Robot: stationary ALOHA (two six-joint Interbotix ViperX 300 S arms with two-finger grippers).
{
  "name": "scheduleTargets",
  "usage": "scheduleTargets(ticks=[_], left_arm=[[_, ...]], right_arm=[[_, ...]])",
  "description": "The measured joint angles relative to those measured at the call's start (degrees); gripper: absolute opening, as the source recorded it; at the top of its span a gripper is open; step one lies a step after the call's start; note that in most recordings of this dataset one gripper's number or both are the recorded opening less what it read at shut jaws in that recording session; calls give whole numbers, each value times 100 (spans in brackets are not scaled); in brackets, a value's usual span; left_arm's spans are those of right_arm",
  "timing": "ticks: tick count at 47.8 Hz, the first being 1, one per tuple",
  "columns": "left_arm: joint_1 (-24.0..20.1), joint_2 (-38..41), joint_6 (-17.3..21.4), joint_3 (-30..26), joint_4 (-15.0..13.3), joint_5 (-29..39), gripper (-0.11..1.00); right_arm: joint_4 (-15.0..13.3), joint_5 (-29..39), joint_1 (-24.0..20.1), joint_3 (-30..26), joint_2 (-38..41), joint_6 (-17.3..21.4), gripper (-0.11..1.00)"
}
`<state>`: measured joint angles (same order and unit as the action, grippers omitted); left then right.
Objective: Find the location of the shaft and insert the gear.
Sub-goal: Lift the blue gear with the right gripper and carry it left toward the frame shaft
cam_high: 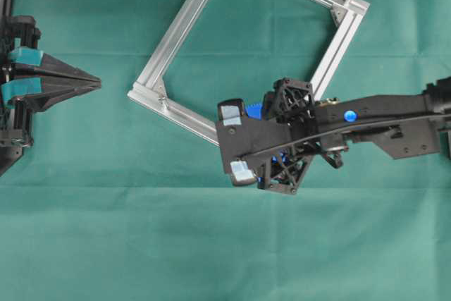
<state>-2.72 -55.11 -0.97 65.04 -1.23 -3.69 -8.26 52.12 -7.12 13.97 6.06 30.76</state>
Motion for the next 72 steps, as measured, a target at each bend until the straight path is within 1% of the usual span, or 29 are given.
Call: scheduleTargets(ticks=[16,29,41,62,72], left_arm=[[0,0,0,0,9,35,2],[0,0,0,0,0,35,2],[0,0,0,0,0,35,2],[0,0,0,0,0,88,2],[26,0,-9,0,0,132,2]], right_arm=[[141,0,-18,-18,167,-18,69],[141,-9,-18,-18,167,-44,69],[149,-79,-53,-185,264,-53,69],[149,-404,-105,-439,492,-211,69],[141,-527,-97,-439,519,-439,69]])
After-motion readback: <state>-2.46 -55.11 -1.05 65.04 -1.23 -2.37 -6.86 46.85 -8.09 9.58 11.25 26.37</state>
